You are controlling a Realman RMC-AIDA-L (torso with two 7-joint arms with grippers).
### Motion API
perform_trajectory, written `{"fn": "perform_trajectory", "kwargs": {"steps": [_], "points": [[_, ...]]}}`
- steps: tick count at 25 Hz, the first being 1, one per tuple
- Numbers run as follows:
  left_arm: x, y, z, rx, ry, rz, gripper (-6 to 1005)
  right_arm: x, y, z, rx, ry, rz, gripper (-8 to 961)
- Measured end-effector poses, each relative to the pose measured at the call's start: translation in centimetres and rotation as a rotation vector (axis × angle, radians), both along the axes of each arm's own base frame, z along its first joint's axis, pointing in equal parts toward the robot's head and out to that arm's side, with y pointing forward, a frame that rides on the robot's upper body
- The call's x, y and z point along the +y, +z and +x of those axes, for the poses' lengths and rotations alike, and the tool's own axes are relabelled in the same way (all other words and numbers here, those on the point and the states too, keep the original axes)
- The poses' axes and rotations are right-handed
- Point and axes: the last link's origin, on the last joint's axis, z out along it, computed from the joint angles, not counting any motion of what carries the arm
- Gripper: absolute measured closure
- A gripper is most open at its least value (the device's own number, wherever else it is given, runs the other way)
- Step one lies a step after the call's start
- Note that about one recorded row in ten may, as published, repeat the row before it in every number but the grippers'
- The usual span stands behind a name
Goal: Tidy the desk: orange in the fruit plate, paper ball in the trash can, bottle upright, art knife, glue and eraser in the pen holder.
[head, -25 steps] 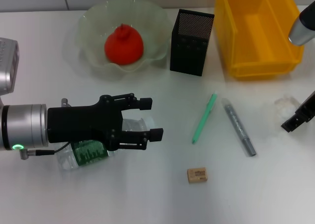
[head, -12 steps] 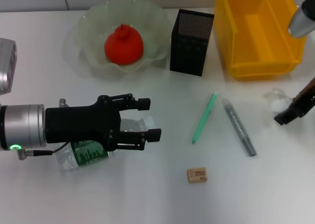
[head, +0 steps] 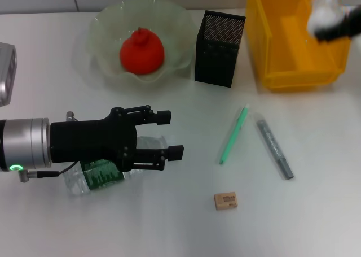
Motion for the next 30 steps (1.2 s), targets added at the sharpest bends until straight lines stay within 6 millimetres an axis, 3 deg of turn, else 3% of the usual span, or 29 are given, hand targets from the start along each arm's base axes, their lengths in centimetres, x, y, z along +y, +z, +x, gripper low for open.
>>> {"fn": "perform_trajectory", "kwargs": {"steps": [3,7,12,19,23,27,28,29,30], "points": [[0.0,0.0,0.0,-0.001,0.001,0.0,167,1.3,-0.3,0.6,0.025,-0.012,0.061,433],[0.0,0.0,0.0,-0.004,0.004,0.003,167,3.7,-2.3,2.5,0.064,-0.051,0.108,439],[0.1,0.2,0.0,-0.008,0.012,0.005,167,5.1,-3.6,3.4,0.064,-0.04,0.143,437],[0.8,0.7,0.2,-0.015,0.047,0.012,167,5.4,-3.9,3.7,0.115,-0.004,0.195,291],[1.1,0.8,0.4,-0.014,0.048,0.013,168,5.0,-3.6,3.6,0.269,0.071,0.249,216],[1.3,1.2,0.4,-0.023,0.05,0.037,168,3.1,-3.4,3.9,0.465,0.209,0.253,167],[1.4,1.3,0.4,-0.025,0.051,0.042,168,1.5,-3.9,4.2,0.559,0.297,0.208,155],[1.4,1.3,0.4,-0.025,0.051,0.042,168,1.5,-3.9,4.2,0.559,0.297,0.208,155],[1.4,1.5,0.4,-0.026,0.049,0.047,168,-0.5,-4.9,4.8,0.633,0.394,0.14,155]]}}
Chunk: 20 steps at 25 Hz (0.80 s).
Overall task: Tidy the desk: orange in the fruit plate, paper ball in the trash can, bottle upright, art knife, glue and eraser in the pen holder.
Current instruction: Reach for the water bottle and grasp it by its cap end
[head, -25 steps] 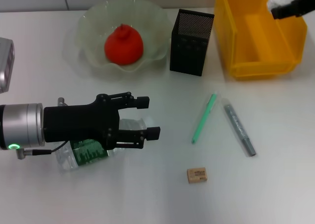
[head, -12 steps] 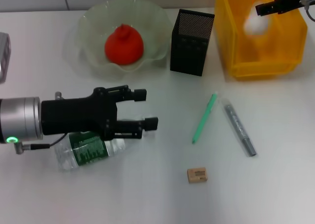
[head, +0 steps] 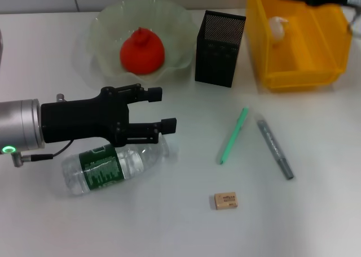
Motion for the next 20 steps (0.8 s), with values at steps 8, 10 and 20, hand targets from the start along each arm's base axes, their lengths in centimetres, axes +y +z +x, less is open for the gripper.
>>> {"fn": "perform_trajectory", "kwargs": {"steps": [8,10,20], "points": [[0.6,0.6,0.4,0.036,-0.011,-0.008,168,-5.5,-3.7,4.5,0.032,0.163,-0.188,155],[1.0,0.9,0.7,0.079,-0.012,-0.031,168,-7.1,-5.0,6.3,-0.01,0.159,-0.268,156],[3.4,0.3,2.0,0.283,0.021,-0.137,169,-9.3,-7.9,8.9,-0.187,0.176,-0.374,158]]}}
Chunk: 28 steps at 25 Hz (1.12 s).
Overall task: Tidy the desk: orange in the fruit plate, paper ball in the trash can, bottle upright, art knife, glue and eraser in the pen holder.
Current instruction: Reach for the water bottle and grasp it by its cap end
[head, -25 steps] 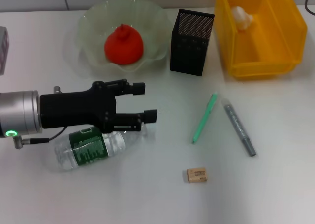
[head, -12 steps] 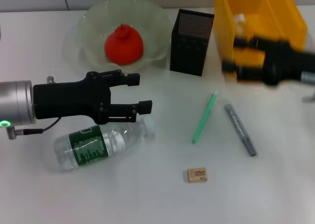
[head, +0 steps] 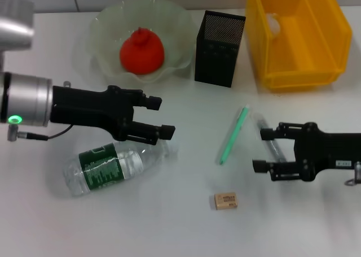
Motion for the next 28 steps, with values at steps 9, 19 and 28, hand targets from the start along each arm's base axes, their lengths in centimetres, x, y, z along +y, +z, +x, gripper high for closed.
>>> {"fn": "perform_trajectory", "kwargs": {"steps": [9,19,28], "points": [[2.2,-1.1,3.3,0.3,-0.033,-0.058,169,-0.1,-0.2,0.1,-0.016,0.008,-0.006,160],[2.9,-3.8,5.5,0.561,-0.059,-0.109,169,0.0,-0.1,0.0,-0.013,0.012,-0.004,161],[3.2,-5.1,5.1,0.619,-0.06,-0.075,170,0.1,0.1,-0.1,-0.006,0.012,0.003,162]]}}
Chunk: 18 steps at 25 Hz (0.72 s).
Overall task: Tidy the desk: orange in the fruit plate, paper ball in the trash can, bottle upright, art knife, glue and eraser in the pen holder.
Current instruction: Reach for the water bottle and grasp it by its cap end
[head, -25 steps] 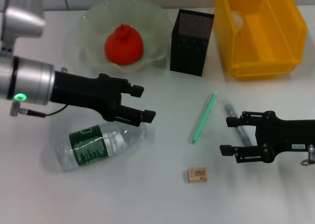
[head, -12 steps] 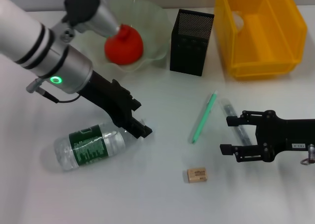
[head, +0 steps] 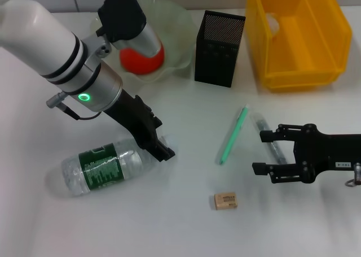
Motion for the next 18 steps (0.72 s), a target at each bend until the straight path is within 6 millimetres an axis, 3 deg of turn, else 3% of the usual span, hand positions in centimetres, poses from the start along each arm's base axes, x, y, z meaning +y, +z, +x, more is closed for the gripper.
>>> {"fn": "perform_trajectory", "kwargs": {"steps": [12,18], "points": [[-0.1,-1.2,-0.8,0.032,-0.006,0.0,177,-0.1,0.1,0.0,0.015,-0.013,0.006,164],[-0.2,-1.5,-0.9,0.04,-0.012,0.001,320,-0.1,0.1,0.0,0.024,-0.013,0.002,165]]}}
